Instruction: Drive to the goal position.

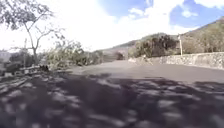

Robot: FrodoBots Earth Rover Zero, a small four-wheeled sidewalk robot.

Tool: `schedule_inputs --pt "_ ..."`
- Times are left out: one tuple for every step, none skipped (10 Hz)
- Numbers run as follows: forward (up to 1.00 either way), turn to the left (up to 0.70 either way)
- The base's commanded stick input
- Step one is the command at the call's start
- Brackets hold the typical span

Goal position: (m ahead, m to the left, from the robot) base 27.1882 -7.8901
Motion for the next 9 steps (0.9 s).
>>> schedule_inputs --pt "0.7 0.0" --pt "0.7 0.0" --pt "0.7 0.0" --pt "0.7 0.0" --pt "0.7 0.0" --pt "0.7 0.0" --pt "0.7 0.0" --pt "0.7 0.0" --pt "0.7 0.0"
